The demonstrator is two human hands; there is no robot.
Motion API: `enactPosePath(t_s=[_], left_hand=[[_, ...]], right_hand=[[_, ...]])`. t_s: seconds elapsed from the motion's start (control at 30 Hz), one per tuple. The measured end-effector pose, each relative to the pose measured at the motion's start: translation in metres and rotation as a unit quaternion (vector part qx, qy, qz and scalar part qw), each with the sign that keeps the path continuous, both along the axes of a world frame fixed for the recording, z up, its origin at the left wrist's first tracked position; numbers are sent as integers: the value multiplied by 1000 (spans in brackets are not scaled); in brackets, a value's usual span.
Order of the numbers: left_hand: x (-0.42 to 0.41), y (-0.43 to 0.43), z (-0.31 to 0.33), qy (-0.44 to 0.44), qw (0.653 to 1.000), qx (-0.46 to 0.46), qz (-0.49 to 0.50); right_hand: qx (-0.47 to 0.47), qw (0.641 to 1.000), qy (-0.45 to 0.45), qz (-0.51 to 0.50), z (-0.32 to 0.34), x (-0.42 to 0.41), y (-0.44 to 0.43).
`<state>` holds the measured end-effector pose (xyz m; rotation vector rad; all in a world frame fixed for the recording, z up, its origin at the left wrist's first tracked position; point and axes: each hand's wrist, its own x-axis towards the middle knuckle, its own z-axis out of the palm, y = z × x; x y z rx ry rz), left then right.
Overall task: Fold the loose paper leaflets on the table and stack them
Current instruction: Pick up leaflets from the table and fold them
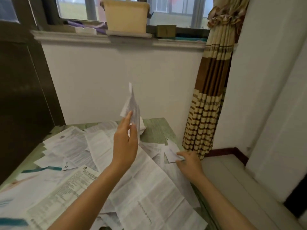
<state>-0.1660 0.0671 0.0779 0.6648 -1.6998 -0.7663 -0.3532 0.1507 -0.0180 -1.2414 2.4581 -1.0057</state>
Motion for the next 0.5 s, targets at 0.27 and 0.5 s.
enactPosePath(t_s=[0.27, 0.5], left_hand=[[14, 7, 66, 129, 990, 5, -49], [57, 16, 129, 296, 947, 83, -97]], right_hand=[[190, 972, 109, 83, 1, 6, 4], [122, 987, 38, 96, 6, 8, 9]])
